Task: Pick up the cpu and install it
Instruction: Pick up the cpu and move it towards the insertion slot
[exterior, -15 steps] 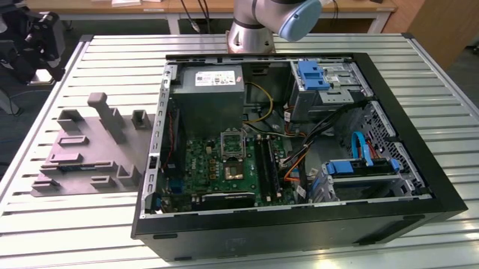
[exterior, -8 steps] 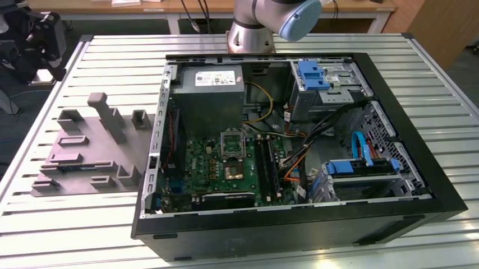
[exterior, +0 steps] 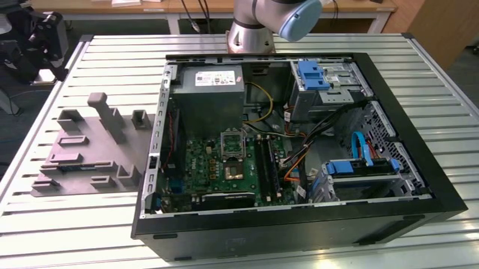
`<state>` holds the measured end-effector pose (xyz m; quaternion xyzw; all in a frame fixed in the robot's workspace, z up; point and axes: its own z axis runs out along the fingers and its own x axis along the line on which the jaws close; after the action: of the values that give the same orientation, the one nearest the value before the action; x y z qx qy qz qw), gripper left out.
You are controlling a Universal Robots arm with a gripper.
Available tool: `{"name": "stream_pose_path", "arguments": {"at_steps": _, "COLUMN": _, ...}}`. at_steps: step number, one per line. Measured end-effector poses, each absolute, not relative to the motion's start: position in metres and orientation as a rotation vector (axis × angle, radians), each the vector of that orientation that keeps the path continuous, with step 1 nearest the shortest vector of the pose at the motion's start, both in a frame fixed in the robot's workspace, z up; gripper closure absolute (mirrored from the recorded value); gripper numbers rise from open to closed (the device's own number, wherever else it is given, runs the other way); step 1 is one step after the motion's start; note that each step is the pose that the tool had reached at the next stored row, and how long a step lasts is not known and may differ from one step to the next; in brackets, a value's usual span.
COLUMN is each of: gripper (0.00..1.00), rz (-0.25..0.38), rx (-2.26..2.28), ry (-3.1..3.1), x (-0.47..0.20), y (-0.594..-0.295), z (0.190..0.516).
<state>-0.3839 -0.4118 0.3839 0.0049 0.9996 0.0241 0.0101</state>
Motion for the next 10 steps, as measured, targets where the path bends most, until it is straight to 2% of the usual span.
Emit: {"name": "stream_pose_path", "arguments": {"at_steps": 10, "gripper": 0.53, "rz": 0.075, "rx": 0.015, "ry": 3.120, "x": -0.3804, "y": -0.4118, "z": 0.3840}}
